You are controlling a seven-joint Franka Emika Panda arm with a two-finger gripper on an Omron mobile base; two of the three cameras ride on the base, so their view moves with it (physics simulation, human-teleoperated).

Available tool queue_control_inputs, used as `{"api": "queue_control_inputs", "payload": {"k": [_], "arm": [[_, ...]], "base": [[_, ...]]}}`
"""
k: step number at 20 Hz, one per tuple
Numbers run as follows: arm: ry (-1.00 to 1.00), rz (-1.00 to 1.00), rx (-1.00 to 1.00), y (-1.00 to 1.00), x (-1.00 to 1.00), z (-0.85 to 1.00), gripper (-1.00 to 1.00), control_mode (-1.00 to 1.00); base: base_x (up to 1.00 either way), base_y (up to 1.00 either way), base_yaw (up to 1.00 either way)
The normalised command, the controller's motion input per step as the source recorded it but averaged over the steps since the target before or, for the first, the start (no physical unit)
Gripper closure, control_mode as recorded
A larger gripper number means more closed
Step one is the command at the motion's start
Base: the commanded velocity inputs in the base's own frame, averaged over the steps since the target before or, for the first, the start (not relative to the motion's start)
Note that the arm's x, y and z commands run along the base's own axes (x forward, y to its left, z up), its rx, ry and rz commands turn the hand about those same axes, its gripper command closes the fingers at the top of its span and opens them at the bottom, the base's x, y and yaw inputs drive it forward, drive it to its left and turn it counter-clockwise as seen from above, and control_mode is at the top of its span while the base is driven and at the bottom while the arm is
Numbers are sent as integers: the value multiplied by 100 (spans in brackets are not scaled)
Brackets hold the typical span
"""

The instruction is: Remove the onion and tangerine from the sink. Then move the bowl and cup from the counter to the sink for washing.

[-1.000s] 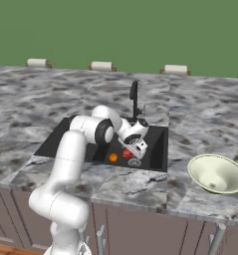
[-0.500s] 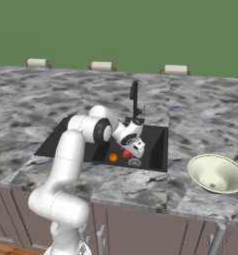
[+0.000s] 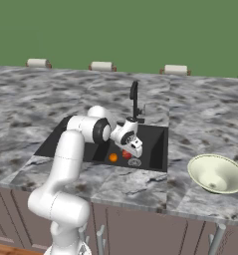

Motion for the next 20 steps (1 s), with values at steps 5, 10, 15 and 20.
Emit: {"api": "queue_control_inputs", "payload": {"k": [5, 10, 15, 20], "arm": [[11, 0, -5, -1, 11, -1, -100, -100], [13, -2, -7, -6, 4, -5, 100, -100], [10, -2, -8, -17, 0, -10, 100, -100], [7, -2, -2, -20, 0, -4, 100, -100]], "base": [[0, 0, 0], [0, 0, 0], [0, 0, 0], [0, 0, 0]]}}
